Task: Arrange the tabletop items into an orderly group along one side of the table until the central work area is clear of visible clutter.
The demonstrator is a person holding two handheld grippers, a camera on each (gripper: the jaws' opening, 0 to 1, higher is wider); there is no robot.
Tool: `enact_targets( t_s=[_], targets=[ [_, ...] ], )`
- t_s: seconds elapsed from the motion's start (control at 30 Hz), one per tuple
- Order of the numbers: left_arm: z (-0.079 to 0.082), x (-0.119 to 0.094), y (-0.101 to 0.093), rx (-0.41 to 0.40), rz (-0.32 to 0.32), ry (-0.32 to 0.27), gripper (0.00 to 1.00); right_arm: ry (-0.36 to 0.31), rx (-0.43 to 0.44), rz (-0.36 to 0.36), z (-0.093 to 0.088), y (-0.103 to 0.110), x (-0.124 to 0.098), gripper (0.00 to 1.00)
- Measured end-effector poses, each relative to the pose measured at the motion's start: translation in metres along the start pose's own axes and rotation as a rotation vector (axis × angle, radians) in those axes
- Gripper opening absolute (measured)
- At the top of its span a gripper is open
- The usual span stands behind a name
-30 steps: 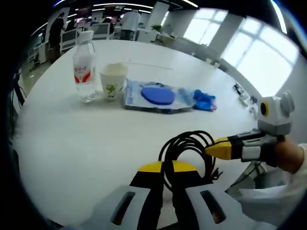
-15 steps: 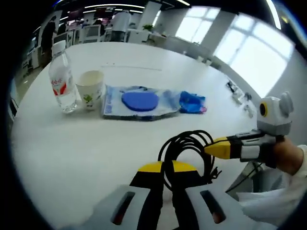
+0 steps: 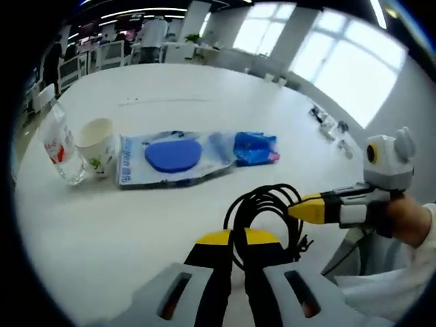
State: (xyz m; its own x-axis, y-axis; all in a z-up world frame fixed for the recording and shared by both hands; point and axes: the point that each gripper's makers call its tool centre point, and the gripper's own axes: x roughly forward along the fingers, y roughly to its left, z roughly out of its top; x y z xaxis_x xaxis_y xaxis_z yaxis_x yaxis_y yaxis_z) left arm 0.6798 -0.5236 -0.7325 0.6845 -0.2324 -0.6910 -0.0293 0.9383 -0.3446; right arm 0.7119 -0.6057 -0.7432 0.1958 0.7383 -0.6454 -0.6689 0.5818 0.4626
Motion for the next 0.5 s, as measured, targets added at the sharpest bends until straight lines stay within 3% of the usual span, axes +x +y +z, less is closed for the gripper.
enact_targets(
  t_s=[0.5],
  targets=[
    [0.014, 0.027, -0.036, 0.086, -0.072, 0.033, 0.0, -0.046, 0.076, -0.08, 0.001, -0.039, -0.024, 0.0]
  ],
)
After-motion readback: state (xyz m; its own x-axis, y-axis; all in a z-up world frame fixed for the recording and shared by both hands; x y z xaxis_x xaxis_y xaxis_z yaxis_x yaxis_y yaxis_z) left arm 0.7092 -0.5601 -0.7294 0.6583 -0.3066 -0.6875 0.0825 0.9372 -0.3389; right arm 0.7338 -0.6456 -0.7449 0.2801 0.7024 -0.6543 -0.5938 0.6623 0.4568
